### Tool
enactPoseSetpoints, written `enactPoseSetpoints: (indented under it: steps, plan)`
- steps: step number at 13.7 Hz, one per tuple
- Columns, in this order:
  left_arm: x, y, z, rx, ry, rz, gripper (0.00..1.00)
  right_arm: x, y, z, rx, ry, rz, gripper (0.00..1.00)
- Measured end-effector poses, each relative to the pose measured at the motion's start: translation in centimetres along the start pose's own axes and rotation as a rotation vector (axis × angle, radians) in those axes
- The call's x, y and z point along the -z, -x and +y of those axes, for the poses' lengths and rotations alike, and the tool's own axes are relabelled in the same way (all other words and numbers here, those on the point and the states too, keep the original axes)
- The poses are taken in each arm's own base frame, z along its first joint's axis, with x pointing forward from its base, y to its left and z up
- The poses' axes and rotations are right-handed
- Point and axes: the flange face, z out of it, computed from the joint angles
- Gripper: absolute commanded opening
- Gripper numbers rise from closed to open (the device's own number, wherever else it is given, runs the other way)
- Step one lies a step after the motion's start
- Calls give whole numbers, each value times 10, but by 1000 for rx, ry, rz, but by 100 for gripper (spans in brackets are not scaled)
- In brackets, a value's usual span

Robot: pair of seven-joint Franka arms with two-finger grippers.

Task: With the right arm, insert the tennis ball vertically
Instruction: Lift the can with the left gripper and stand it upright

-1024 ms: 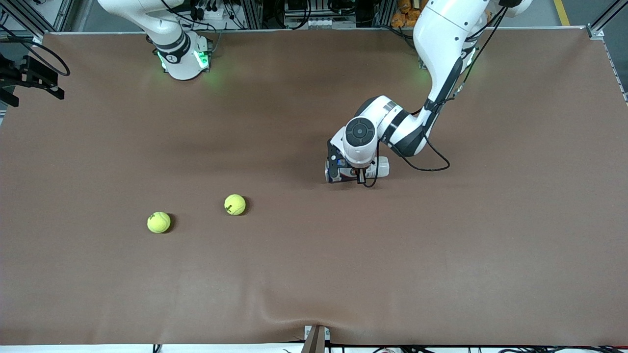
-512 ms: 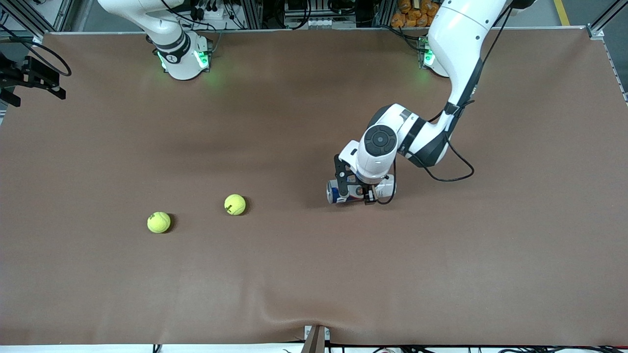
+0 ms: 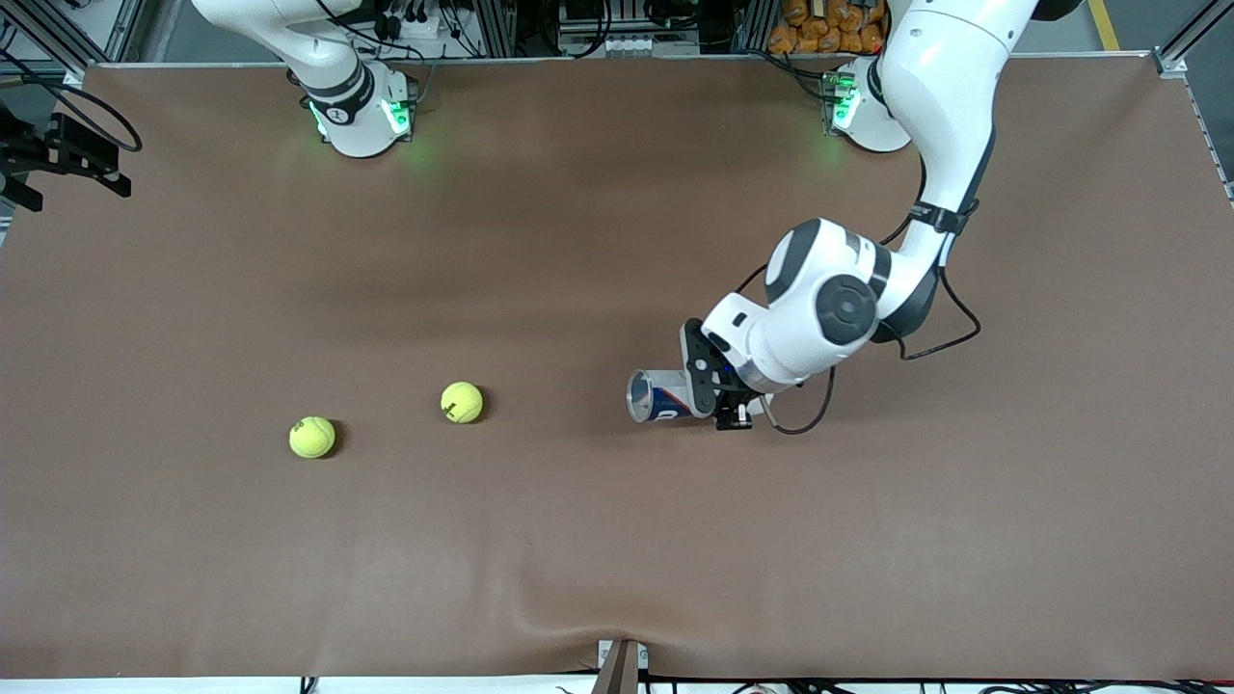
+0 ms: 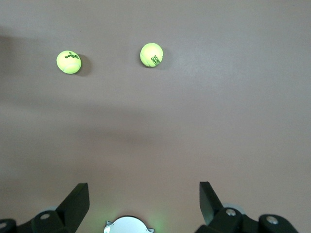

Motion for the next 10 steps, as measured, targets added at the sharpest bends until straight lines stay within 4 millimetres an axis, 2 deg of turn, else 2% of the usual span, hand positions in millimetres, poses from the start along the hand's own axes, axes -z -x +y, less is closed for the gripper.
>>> enactPoseSetpoints:
  steps: [2,4,8,10]
  plan:
    - [3,-4,-2,-16,21,140,62,-1,-2,0,0,2,4,100]
    - [8,1,-8,-57,11,212,59,-2,-4,0,0,3,5,100]
    - [19,24,-28,-146,-31,435,58,-3,-6,-3,6,6,8,100]
    - [10,39,-34,-158,-57,538,59,-3,-7,-5,11,7,10,100]
